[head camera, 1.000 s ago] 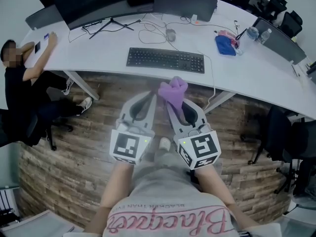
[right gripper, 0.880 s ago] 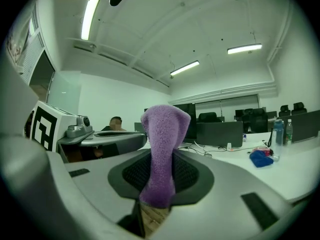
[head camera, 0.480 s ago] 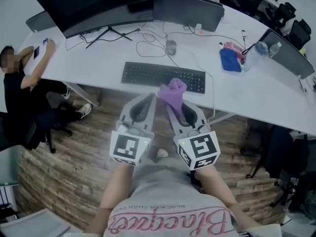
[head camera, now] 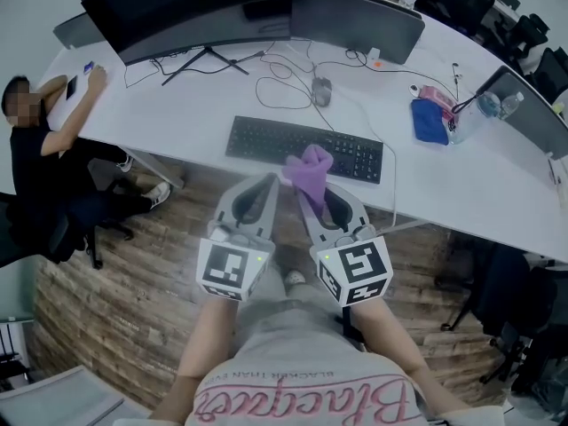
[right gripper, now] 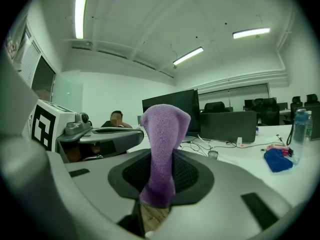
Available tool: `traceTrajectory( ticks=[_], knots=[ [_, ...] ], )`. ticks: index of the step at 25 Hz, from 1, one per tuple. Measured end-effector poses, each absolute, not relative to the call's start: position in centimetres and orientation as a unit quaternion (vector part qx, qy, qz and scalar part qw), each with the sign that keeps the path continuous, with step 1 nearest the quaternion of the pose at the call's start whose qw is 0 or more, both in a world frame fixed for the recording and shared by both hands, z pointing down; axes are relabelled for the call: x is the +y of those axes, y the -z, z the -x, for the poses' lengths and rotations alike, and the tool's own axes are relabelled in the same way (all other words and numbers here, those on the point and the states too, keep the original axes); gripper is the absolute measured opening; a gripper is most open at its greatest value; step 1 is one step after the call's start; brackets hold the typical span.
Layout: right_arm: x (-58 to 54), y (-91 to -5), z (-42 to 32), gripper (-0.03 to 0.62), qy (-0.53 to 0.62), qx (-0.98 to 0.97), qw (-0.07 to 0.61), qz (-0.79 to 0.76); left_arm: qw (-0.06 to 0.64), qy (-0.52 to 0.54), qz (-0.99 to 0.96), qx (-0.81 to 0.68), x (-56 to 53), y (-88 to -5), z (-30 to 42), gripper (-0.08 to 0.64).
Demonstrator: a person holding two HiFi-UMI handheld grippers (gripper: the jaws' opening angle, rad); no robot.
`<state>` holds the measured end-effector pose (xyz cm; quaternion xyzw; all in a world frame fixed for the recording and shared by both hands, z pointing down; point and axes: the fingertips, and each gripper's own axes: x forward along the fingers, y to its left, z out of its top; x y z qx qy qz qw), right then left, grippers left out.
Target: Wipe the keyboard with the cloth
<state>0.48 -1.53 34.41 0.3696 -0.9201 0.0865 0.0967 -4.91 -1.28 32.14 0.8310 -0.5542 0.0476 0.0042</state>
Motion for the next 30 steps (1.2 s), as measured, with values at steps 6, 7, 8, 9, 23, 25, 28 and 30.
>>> traceTrajectory(
  ticks=[6,7,8,9,23,25,28,30],
  knots=[
    [-3.9,-35.3,2.5,0.091,-0.098,-0.920,0.106,-0.365,0.015,-0.056,-0.830,-0.555,-3.7,-33.1,7.8,0.006],
    [-4.4,-35.4,3.1,0.091,-0.103,-0.919,0.106,-0.364,0.017,-0.058,-0.830,-0.554,-4.1,-33.2,8.4,0.006],
    [-4.8,-35.6,3.8,0.091,-0.108,-0.919,0.107,-0.363,0.018,-0.060,-0.830,-0.554,-4.6,-33.4,9.0,0.006],
    [-5.4,-35.7,4.5,0.091,-0.114,-0.919,0.108,-0.362,0.019,-0.063,-0.830,-0.553,-5.1,-33.5,9.6,0.006],
    [-12.8,-38.6,14.5,0.091,-0.149,-0.916,0.132,-0.347,0.058,-0.086,-0.822,-0.559,-12.4,-37.1,18.9,0.006],
    [-13.7,-39.4,15.8,0.091,-0.160,-0.915,0.136,-0.345,0.067,-0.089,-0.822,-0.559,-13.2,-37.8,20.1,0.006],
    [-15.3,-40.9,17.6,0.091,-0.181,-0.910,0.145,-0.345,0.082,-0.093,-0.818,-0.562,-14.5,-39.4,21.9,0.006],
    [-16.3,-42.0,18.5,0.091,-0.196,-0.904,0.151,-0.347,0.094,-0.095,-0.817,-0.561,-15.3,-40.5,22.8,0.006]
  ],
)
